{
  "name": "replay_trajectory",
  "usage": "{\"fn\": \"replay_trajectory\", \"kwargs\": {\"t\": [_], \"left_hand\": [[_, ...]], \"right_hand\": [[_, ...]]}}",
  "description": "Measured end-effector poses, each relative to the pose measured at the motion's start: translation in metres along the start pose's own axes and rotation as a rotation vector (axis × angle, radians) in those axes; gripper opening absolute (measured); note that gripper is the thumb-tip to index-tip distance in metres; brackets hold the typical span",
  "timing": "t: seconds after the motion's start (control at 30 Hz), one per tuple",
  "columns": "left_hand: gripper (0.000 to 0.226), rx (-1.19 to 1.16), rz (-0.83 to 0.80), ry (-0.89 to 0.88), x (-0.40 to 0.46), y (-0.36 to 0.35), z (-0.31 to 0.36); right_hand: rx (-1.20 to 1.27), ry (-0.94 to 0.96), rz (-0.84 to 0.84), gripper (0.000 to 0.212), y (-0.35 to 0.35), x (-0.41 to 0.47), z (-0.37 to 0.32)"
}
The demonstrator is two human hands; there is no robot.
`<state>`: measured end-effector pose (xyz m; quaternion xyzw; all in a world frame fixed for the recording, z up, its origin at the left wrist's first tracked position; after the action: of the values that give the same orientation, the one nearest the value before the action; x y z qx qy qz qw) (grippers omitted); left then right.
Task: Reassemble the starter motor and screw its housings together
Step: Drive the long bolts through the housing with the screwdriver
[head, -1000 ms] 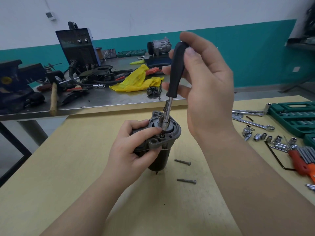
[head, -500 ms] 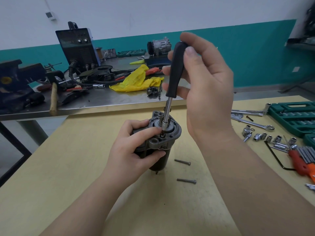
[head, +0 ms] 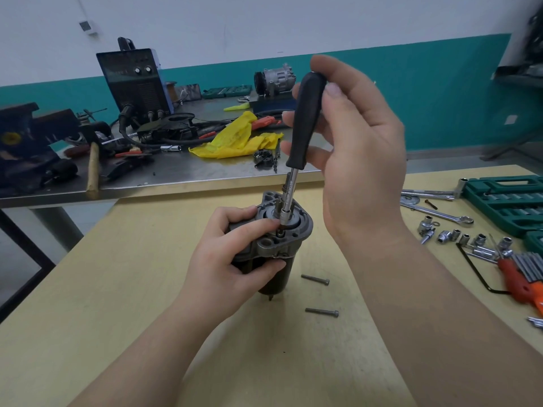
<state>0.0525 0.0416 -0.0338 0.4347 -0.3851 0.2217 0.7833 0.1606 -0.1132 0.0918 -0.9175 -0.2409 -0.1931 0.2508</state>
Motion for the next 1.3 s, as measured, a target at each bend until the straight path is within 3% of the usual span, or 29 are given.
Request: {"fn": "replay_trajectory", "kwargs": {"t": [0.3,0.53,0.83,0.93,1.0,1.3], "left_hand": [[0.058,-0.006,0.006,0.015,-0.0004,0.0003,-0.0004],[0.058,-0.013,0.004,0.014,0.0006,0.0003,0.002],[0.057,0.0,0.002,0.019,0.0,0.0009,0.0024],[0.056,-0.009,0.003,0.014,0.0003,0.0007,0.0025],[0.056,-0.008,0.004,0.012,0.001,0.0002,0.0021],[0.057,-0.001,-0.003,0.018,0.0007,0.0002,0.0016]], "right_hand": [[-0.13,0.066,0.045,0.028,-0.0036,0.0026,-0.0004],[-0.012,-0.029,0.024,0.026,0.0008,0.001,-0.0005],[-0.1,0.056,0.059,0.024,-0.003,0.0011,-0.0029],[-0.016,0.014,0.045,0.016,-0.0006,0.0009,-0.0023],[0.027,-0.031,0.032,0.021,0.0008,0.0005,-0.0019],[-0.119,0.046,0.068,0.026,-0.0016,0.0025,-0.0017]]}}
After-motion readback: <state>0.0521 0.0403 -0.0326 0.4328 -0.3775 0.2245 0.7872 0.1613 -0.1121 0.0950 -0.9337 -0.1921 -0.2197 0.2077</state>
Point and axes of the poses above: each hand's wrist, its own x-axis towards the middle knuckle, its own y-axis out of the back of the hand, z = x × y, the point moved 2 cm from there along x, towards the middle knuckle, and after that the axes turned 9 degrees about -y, right-handed, at the moved point
